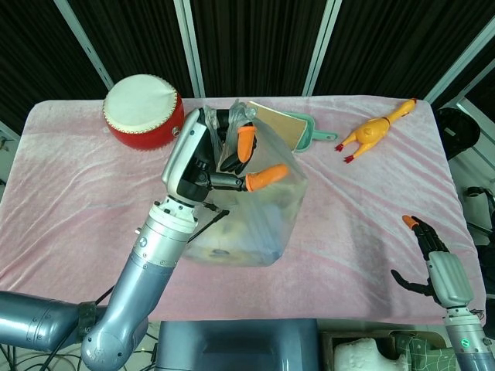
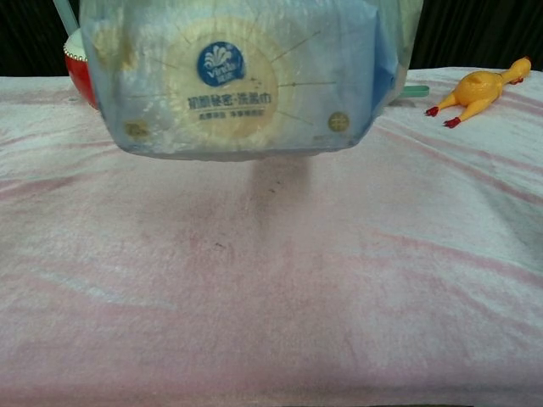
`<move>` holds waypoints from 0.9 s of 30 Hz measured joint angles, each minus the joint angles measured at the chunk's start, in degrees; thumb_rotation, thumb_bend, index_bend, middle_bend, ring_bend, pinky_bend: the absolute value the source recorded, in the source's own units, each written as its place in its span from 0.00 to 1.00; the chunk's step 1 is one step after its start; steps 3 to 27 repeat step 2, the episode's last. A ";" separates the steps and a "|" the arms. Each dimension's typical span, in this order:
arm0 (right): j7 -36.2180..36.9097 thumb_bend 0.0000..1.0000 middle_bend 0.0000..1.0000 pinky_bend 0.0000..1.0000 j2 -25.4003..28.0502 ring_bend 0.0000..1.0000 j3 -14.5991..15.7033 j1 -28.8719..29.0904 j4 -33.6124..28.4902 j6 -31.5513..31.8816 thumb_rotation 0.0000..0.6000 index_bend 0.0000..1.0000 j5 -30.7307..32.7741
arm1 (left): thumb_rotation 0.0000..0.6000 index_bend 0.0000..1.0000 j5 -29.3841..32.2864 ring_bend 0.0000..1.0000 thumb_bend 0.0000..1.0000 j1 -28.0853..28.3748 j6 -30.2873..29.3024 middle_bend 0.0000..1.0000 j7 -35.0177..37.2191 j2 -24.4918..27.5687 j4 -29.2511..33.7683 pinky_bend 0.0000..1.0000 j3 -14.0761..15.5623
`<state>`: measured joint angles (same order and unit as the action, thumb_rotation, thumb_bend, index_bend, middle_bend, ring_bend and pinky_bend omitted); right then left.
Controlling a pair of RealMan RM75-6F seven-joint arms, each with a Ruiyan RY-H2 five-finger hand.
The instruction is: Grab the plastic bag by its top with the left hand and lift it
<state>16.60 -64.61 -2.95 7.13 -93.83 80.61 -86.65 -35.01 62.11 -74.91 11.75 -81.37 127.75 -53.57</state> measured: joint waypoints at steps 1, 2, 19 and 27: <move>-0.04 0.20 0.00 0.17 0.01 0.00 0.01 0.00 0.00 0.00 1.00 0.00 -0.02 | 1.00 0.77 0.23 0.89 0.13 0.09 -0.23 1.00 -0.08 0.09 0.12 0.85 -0.03; -0.04 0.20 0.00 0.17 0.01 0.00 0.02 0.00 0.00 0.00 1.00 0.00 -0.02 | 1.00 0.77 0.44 0.89 0.13 0.18 -0.38 1.00 -0.12 0.18 0.23 0.85 -0.07; -0.04 0.20 0.00 0.17 0.01 0.00 0.02 0.00 0.00 0.00 1.00 0.00 -0.02 | 1.00 0.77 0.44 0.89 0.13 0.18 -0.38 1.00 -0.12 0.18 0.23 0.85 -0.07; -0.04 0.20 0.00 0.17 0.01 0.00 0.02 0.00 0.00 0.00 1.00 0.00 -0.02 | 1.00 0.77 0.44 0.89 0.13 0.18 -0.38 1.00 -0.12 0.18 0.23 0.85 -0.07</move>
